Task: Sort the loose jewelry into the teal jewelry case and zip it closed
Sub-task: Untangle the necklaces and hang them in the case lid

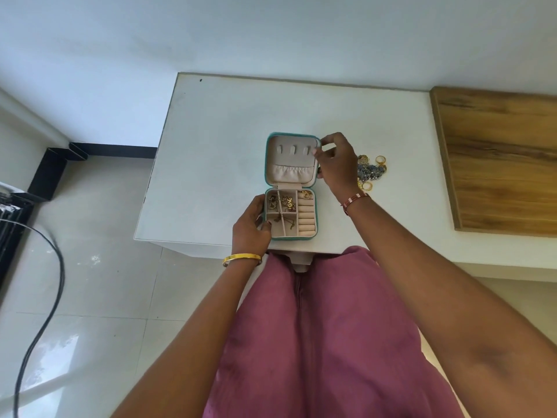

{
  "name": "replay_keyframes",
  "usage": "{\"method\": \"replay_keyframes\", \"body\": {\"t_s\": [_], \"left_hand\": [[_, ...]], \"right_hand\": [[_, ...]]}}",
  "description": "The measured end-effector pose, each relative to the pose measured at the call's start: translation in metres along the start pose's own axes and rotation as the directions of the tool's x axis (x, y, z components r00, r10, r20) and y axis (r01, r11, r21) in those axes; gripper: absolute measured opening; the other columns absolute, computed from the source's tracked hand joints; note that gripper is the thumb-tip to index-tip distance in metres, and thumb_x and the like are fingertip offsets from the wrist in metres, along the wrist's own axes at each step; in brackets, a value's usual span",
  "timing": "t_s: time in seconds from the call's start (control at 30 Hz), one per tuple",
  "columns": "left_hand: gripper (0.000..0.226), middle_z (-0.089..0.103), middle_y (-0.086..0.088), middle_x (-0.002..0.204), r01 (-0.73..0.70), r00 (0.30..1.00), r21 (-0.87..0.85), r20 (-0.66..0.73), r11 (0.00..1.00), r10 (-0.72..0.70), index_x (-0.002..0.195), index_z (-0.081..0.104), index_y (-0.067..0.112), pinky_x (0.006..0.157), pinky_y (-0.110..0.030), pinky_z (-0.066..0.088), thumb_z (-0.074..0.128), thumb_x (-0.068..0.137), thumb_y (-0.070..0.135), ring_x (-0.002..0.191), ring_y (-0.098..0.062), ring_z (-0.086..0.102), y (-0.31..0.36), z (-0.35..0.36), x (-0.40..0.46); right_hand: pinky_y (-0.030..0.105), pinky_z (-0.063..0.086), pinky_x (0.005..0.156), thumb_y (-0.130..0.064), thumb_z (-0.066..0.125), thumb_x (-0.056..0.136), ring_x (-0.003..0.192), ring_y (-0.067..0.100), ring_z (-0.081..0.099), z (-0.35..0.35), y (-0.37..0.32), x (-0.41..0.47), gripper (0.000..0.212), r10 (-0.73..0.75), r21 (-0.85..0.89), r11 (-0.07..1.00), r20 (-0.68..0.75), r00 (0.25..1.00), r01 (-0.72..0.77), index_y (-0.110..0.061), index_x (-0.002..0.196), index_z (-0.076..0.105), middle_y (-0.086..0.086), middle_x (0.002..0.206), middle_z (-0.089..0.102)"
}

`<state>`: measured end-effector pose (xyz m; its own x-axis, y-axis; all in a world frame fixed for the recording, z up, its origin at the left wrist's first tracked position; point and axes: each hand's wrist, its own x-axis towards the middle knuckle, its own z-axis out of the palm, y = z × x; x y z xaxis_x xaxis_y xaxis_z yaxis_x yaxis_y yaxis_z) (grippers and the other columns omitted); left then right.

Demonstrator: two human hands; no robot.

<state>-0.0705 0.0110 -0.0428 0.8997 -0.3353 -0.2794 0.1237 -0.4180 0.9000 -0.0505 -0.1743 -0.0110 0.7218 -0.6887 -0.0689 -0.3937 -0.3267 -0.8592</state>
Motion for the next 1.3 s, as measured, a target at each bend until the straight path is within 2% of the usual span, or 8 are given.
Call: {"method": "replay_keyframes", "body": {"t_s": [0.23, 0.43, 0.67, 0.73, 0.87, 1.0, 1.13, 1.3], "left_hand": [[0.057, 0.056, -0.011, 0.131, -0.04, 0.999, 0.174, 0.028, 0.984, 0.035, 0.136, 0.041, 0.015, 0.103, -0.028, 0.038, 0.05, 0.083, -0.004, 0.123, -0.025, 0.052, -0.002, 0.0, -0.007], [0.057, 0.053, -0.013, 0.134, -0.014, 1.0, 0.232, -0.008, 0.973, 0.016, 0.139, 0.037, 0.013, 0.103, -0.031, 0.038, 0.054, 0.086, 0.002, 0.123, -0.028, 0.051, -0.001, -0.001, -0.012], [0.054, 0.055, -0.011, 0.132, -0.023, 0.999, 0.217, -0.022, 0.976, 0.028, 0.135, 0.043, 0.014, 0.103, -0.032, 0.039, 0.054, 0.084, 0.001, 0.122, -0.027, 0.052, 0.0, -0.001, -0.012], [0.053, 0.056, -0.01, 0.131, -0.028, 0.999, 0.205, -0.033, 0.978, 0.035, 0.134, 0.045, 0.013, 0.102, -0.028, 0.038, 0.054, 0.083, 0.0, 0.122, -0.025, 0.053, -0.001, 0.0, -0.012], [0.051, 0.058, -0.009, 0.129, -0.032, 0.998, 0.189, -0.05, 0.982, 0.042, 0.132, 0.048, 0.013, 0.102, -0.028, 0.038, 0.053, 0.083, -0.001, 0.121, -0.024, 0.054, 0.0, 0.002, -0.013], [0.051, 0.057, -0.009, 0.129, -0.021, 0.998, 0.184, -0.059, 0.983, 0.033, 0.131, 0.048, 0.014, 0.103, -0.029, 0.038, 0.053, 0.083, -0.001, 0.121, -0.024, 0.053, 0.002, 0.002, -0.014], [0.05, 0.058, -0.009, 0.129, -0.014, 0.998, 0.168, -0.063, 0.986, 0.025, 0.13, 0.049, 0.013, 0.101, -0.026, 0.038, 0.053, 0.083, -0.003, 0.12, -0.024, 0.054, 0.004, 0.002, -0.016], [0.049, 0.054, -0.009, 0.133, -0.03, 0.993, 0.19, -0.104, 0.981, 0.05, 0.13, 0.049, 0.011, 0.105, -0.03, 0.037, 0.052, 0.084, -0.002, 0.123, -0.025, 0.05, 0.012, 0.0, -0.016]], "right_hand": [[0.032, 0.051, 0.065, -0.015, 0.069, 0.08, 0.069, 0.023, 0.058, -0.016, 0.002, -0.032, 0.026, -0.022, -0.022, 1.0, 0.018, 1.0, 0.022, -0.004, 0.102, 0.059, 0.007, 0.079, 0.06], [0.025, 0.039, 0.07, -0.017, 0.063, 0.085, 0.091, 0.027, 0.061, -0.013, 0.019, -0.063, 0.02, -0.047, -0.309, 0.948, 0.081, 0.996, 0.07, -0.006, 0.102, 0.065, 0.014, 0.1, 0.066], [0.031, 0.041, 0.061, -0.012, 0.052, 0.089, 0.092, 0.032, 0.055, -0.003, 0.021, -0.067, 0.02, -0.239, -0.664, 0.674, 0.218, 0.946, 0.323, -0.002, 0.099, 0.066, 0.015, 0.099, 0.056], [0.028, 0.04, 0.05, -0.008, 0.067, 0.076, 0.078, 0.029, 0.058, -0.003, 0.021, -0.068, 0.009, -0.309, -0.744, 0.544, 0.253, 0.917, 0.388, -0.004, 0.084, 0.069, 0.013, 0.086, 0.058], [0.018, 0.034, 0.036, -0.005, 0.084, 0.046, 0.052, 0.025, 0.055, -0.003, 0.021, -0.072, 0.022, -0.414, -0.766, 0.44, 0.29, 0.863, 0.469, -0.009, 0.06, 0.067, 0.008, 0.063, 0.056], [0.023, 0.036, 0.042, 0.006, 0.074, 0.056, 0.063, 0.033, 0.059, 0.003, 0.018, -0.071, 0.017, -0.419, -0.681, 0.56, 0.259, 0.87, 0.472, -0.001, 0.07, 0.067, 0.017, 0.073, 0.059], [0.031, 0.04, 0.059, 0.002, 0.055, 0.08, 0.093, 0.032, 0.053, 0.007, 0.025, -0.065, 0.012, -0.223, -0.556, 0.777, 0.192, 0.956, 0.294, 0.0, 0.089, 0.064, 0.018, 0.098, 0.054], [0.028, 0.044, 0.067, 0.002, 0.059, 0.08, 0.076, 0.021, 0.053, -0.004, 0.019, -0.063, 0.008, -0.109, -0.19, 0.974, 0.071, 0.991, 0.121, -0.006, 0.079, 0.061, 0.011, 0.085, 0.059]]}}
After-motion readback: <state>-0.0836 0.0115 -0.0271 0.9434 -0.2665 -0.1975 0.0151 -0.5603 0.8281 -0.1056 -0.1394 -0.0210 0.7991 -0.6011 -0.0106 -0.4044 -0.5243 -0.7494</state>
